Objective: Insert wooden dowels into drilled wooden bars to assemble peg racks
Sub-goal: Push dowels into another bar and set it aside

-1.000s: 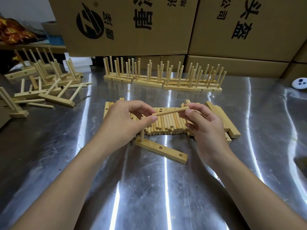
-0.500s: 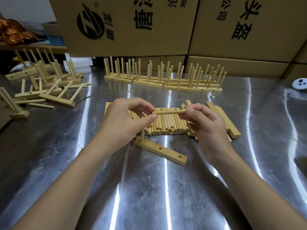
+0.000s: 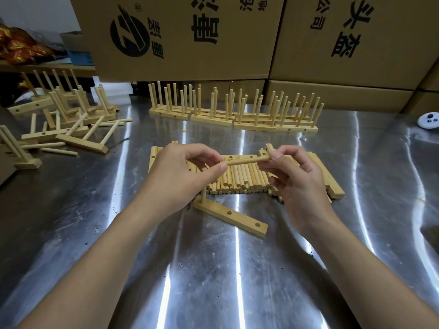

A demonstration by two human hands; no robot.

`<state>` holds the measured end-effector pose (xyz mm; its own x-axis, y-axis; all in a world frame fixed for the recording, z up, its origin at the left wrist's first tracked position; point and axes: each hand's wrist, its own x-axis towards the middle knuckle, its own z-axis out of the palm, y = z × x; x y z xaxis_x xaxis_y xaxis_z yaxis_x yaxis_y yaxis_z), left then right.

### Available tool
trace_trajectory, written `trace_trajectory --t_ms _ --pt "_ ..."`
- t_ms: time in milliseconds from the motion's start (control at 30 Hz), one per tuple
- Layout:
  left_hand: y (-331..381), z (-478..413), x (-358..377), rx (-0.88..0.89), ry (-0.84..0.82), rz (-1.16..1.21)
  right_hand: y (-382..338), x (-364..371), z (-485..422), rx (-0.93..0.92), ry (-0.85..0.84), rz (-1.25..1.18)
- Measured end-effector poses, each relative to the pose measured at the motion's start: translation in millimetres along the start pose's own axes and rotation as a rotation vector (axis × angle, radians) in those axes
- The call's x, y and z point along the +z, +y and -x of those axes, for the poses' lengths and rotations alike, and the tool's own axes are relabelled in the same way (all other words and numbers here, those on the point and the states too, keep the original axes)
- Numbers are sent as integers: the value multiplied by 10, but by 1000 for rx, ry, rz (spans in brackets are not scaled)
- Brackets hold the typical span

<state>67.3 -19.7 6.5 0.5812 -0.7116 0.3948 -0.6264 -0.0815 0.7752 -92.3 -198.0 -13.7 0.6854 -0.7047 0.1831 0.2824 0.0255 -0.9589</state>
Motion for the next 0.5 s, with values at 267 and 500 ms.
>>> trace_trajectory --t_ms 267,500 --pt "35 12 16 26 -53 -4 -30 63 60 61 -177 16" --pt "-32 -16 -204 -88 -269 -231 -10 24 20 10 -200 142"
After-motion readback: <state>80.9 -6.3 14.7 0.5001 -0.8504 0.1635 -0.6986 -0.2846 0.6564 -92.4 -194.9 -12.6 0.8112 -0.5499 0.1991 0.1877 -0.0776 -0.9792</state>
